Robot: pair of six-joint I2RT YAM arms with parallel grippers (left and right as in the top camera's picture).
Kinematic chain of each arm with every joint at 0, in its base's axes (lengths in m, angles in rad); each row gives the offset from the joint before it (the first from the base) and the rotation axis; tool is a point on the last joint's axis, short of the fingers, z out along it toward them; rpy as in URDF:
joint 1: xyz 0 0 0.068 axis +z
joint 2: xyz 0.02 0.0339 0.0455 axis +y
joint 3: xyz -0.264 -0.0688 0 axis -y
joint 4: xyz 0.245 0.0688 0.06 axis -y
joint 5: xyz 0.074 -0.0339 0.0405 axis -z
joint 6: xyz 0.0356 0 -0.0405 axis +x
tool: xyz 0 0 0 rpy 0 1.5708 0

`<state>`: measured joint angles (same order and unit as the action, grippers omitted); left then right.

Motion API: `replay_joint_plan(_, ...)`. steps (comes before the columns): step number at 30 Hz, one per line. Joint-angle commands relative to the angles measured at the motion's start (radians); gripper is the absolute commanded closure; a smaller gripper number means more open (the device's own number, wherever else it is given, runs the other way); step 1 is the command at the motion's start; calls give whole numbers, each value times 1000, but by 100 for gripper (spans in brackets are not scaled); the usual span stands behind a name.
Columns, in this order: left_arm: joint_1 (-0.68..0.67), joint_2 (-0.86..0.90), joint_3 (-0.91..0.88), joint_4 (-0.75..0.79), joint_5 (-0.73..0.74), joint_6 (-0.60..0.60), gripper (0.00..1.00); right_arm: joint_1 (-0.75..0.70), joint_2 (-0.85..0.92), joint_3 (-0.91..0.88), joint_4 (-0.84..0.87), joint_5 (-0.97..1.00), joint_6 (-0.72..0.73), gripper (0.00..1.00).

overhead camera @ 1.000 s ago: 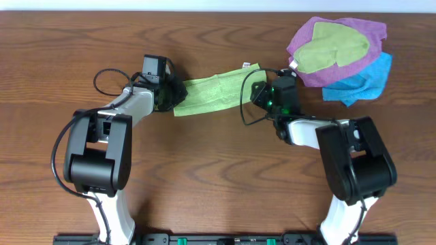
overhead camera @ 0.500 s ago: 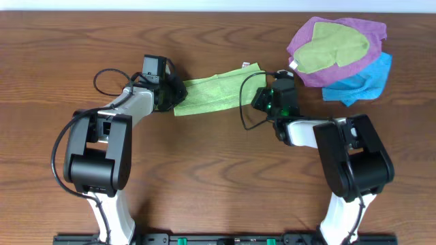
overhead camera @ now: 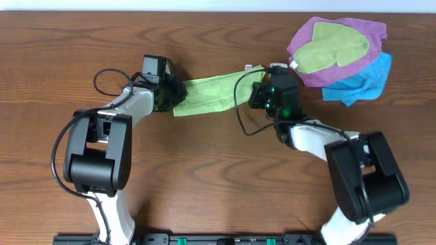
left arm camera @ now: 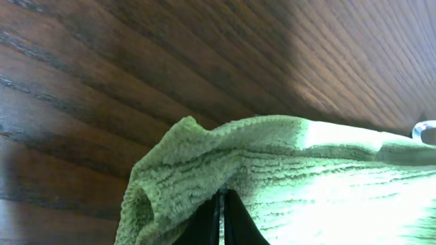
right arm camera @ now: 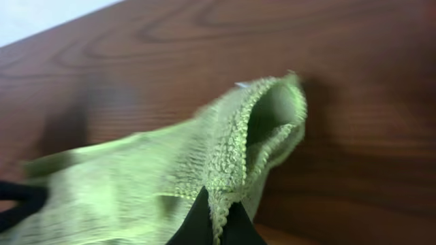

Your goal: Fold the cloth

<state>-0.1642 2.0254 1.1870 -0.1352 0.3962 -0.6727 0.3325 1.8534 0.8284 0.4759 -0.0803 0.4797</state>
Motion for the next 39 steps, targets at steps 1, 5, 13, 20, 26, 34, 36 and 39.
replay_joint_plan(1,0,17,2,-18,2,14,94,22,-34,-5,-1,-19,-33,99)
replay_joint_plan(5,0,17,2,-17,13,14,94,47,-56,-5,0,-29,-33,99)
replay_joint_plan(13,0,17,2,-18,16,15,94,104,-78,10,3,-37,-32,99)
replay_joint_plan(20,1,16,2,-18,24,15,94,153,-78,65,-2,-40,-60,99)
replay_joint_plan(26,9,16,2,-18,50,15,94,187,-78,114,-55,-40,-79,99)
replay_joint_plan(34,21,16,6,-18,80,23,94,221,-77,127,-69,-40,-93,99)
replay_joint_plan(36,25,10,9,-18,84,23,94,227,-76,127,-69,-40,-93,99)
replay_joint_plan(39,32,-9,9,-19,83,47,94,233,-75,128,-72,-42,-94,99)
